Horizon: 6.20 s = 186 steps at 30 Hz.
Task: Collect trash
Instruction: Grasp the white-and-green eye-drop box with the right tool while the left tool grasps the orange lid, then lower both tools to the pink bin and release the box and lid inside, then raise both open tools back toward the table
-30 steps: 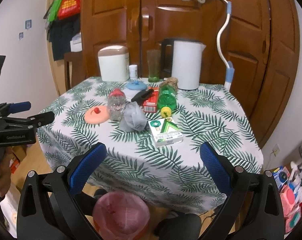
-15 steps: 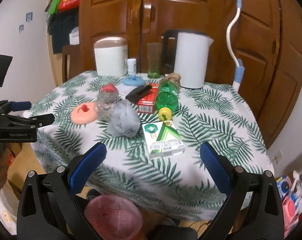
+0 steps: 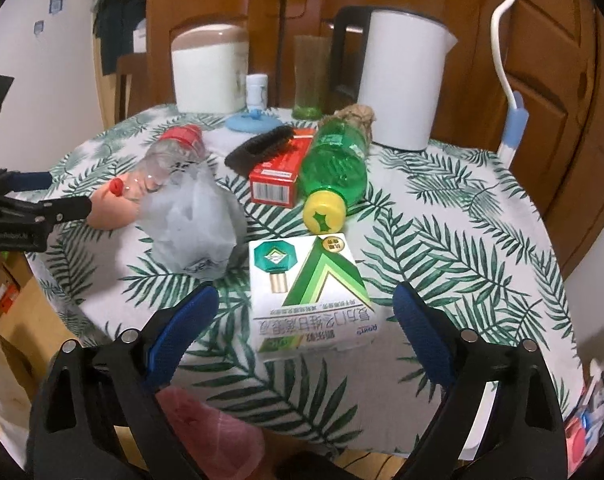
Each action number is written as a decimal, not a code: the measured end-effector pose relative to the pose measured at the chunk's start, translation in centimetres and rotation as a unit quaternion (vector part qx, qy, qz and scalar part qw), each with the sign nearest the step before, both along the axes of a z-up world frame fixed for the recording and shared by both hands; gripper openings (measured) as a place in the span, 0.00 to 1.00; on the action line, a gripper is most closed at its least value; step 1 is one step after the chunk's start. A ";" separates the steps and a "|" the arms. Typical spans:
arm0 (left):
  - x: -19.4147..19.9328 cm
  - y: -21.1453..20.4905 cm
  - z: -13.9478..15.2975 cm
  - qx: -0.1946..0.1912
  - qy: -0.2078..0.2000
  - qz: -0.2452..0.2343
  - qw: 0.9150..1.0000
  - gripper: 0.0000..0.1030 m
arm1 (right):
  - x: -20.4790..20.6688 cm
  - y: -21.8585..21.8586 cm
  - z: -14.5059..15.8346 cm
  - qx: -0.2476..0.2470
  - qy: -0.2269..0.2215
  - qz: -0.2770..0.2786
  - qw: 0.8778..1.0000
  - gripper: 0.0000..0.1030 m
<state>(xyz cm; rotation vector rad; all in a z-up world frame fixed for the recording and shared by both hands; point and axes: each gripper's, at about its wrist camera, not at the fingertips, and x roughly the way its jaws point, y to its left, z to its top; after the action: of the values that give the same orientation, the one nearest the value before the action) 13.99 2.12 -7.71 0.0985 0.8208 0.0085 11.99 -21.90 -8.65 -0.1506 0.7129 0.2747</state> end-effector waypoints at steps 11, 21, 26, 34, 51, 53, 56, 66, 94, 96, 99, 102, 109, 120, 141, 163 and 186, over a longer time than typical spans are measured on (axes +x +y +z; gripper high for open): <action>3.2 0.6 -1.7 -0.019 0.006 0.000 1.000 0.60 | 1.4 0.1 -1.1 0.002 0.009 -0.001 1.000 0.89; 4.2 0.0 -2.1 -0.006 -0.002 -0.001 1.000 0.31 | 1.9 0.3 -1.4 0.007 0.013 0.000 1.000 0.89; 3.9 -0.2 -2.2 -0.002 -0.006 -0.004 1.000 0.31 | 1.8 0.2 -1.6 0.007 0.014 -0.001 1.000 0.89; 3.7 -0.6 -2.4 -0.005 -0.008 -0.014 1.000 0.18 | 2.2 0.1 -2.1 0.007 0.020 -0.003 1.000 0.88; 3.6 -1.2 -2.7 0.016 -0.024 -0.007 1.000 0.18 | 3.4 0.3 -3.0 0.007 0.029 -0.001 1.000 0.88; 3.6 -1.2 -2.7 0.017 -0.025 -0.007 1.000 0.18 | 3.5 0.2 -3.0 0.010 0.030 0.001 0.999 0.78; 3.5 -1.3 -2.7 0.019 -0.027 -0.008 0.999 0.18 | 3.6 0.4 -2.9 0.007 0.030 0.004 1.000 0.77; 2.9 -0.5 -2.5 -0.010 -0.028 -0.008 1.000 0.18 | 2.4 0.1 -2.0 0.014 0.025 -0.004 1.000 0.76; -9.9 -1.7 0.7 -0.027 -0.034 -0.053 0.998 0.18 | -8.8 2.4 1.2 0.043 0.012 0.031 0.999 0.75; -11.2 -1.8 0.2 -0.029 -0.027 -0.057 0.998 0.18 | -9.7 2.8 0.8 0.043 0.017 0.037 0.998 0.75; -12.9 -2.1 -1.0 -0.029 -0.013 -0.062 0.998 0.18 | -10.9 3.5 -0.5 0.041 0.029 0.046 0.998 0.75; -14.3 -2.3 -3.0 -0.030 0.007 -0.068 0.997 0.18 | -11.8 4.0 -2.5 0.039 0.046 0.053 0.997 0.75; -14.8 -2.8 -11.4 -0.019 0.084 -0.079 0.993 0.18 | -12.7 5.6 -9.7 0.028 0.105 0.068 0.992 0.75; -12.4 -1.8 -24.4 -0.001 0.211 -0.071 0.975 0.18 | -11.7 8.9 -21.3 -0.010 0.191 0.100 0.976 0.75; -9.7 -0.3 -31.0 0.006 0.272 -0.036 0.962 0.22 | -9.9 11.6 -31.3 -0.039 0.270 0.133 0.953 0.75; -8.9 2.3 -28.2 0.100 0.220 0.045 0.969 0.95 | -9.1 12.4 -32.3 -0.029 0.265 0.130 0.955 0.92; -10.6 0.1 -14.2 0.056 0.140 0.031 0.988 0.95 | -11.1 6.6 -17.2 -0.017 0.117 0.052 0.992 0.94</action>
<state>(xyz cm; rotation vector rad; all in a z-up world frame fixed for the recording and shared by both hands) 3.37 2.19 -21.91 0.1819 1.1053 0.1021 0.87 -15.27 -25.84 -0.1904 0.9452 0.3851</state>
